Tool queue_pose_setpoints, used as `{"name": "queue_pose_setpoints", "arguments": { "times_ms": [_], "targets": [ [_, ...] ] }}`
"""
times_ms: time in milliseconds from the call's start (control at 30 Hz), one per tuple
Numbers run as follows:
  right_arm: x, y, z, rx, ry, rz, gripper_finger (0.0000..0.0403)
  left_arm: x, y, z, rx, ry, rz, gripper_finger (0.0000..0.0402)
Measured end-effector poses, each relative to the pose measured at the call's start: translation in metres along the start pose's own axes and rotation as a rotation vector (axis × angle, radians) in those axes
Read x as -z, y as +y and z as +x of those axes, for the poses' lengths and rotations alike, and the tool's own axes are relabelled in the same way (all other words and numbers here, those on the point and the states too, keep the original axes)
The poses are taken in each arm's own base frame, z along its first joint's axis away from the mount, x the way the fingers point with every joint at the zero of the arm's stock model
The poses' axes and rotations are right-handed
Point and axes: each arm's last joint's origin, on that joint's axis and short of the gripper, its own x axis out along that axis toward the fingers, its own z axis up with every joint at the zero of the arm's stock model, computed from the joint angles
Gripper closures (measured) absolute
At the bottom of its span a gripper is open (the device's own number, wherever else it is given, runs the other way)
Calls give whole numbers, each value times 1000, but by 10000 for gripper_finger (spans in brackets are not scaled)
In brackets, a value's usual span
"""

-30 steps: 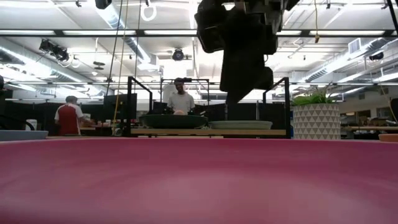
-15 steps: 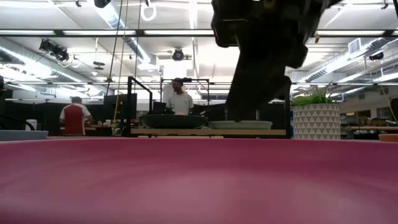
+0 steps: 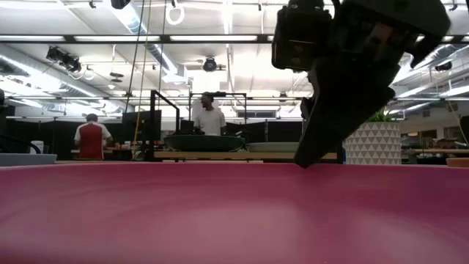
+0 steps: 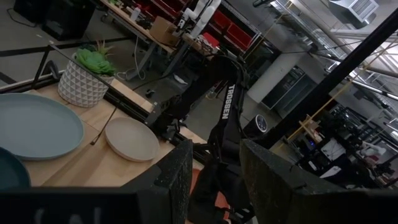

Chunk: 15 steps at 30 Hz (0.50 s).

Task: Place and stack plates onto a shelf
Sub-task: Stack the pink plate on top of the dark blue plate on the shelf

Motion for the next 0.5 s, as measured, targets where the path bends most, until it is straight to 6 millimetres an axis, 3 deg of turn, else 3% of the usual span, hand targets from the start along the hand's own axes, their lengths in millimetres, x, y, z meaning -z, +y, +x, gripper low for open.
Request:
{"name": "queue_pose_setpoints", "arguments": {
  "times_ms": [133, 500],
  "targets": [
    [1, -3, 0, 24, 19, -18, 257, 0, 0, 0, 0, 0, 0, 260],
    [-1, -44, 0, 237, 129, 61, 290, 0, 0, 0, -8, -6, 20, 260]
  ]
}}
